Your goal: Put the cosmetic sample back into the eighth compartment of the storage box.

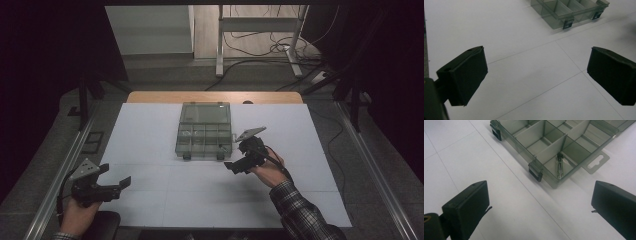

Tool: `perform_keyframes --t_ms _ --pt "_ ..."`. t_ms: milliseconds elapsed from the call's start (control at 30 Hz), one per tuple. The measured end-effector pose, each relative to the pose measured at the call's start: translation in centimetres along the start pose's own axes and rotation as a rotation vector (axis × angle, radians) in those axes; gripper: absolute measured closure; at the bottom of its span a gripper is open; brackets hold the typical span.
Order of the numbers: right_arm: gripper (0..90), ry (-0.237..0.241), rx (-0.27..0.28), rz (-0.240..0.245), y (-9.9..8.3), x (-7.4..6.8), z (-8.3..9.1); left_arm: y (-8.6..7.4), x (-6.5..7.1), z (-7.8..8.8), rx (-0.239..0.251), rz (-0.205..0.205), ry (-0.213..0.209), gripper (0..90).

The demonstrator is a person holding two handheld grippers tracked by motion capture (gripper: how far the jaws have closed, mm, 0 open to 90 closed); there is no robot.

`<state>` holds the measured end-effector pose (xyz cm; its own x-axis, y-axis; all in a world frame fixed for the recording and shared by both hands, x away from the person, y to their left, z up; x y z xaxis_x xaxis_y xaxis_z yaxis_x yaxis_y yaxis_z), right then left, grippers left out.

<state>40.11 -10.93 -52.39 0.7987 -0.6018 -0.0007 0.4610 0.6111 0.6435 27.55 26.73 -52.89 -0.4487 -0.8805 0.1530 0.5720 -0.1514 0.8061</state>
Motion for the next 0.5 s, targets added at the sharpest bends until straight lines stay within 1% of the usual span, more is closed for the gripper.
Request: perform_keyframes --t_ms 233,367,400,500 --pt "1.4 -0.018 0.007 -0.003 -0.7 0.1 0.9 0.0 0.0 0.0 0.001 0.001 0.000 3.5" --pt "1.2 -0.011 0.018 -0.006 -1.1 0.0 1.3 0.0 0.0 0.0 0.001 0.001 0.000 3.5" --pt "1.0 -0.011 0.022 0.001 -1.3 0.0 1.3 0.0 0.0 0.0 0.001 0.001 0.000 3.5" --pt "0.7 -0.016 0.022 -0.002 -1.6 0.0 1.5 0.0 0.0 0.0 0.001 0.001 0.000 3.5"
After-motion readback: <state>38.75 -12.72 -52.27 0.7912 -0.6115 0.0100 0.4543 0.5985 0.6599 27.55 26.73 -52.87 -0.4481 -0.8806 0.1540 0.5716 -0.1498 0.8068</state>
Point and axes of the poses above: each handheld gripper's, and its own axes: z roughly backward along the jaws, y roughly out of its top, x roughly to its right, the point moved 8 cm from there along -z, roughly forward along the jaws, and after that the axes turned 1 degree about -y, right-handed, at the moved point
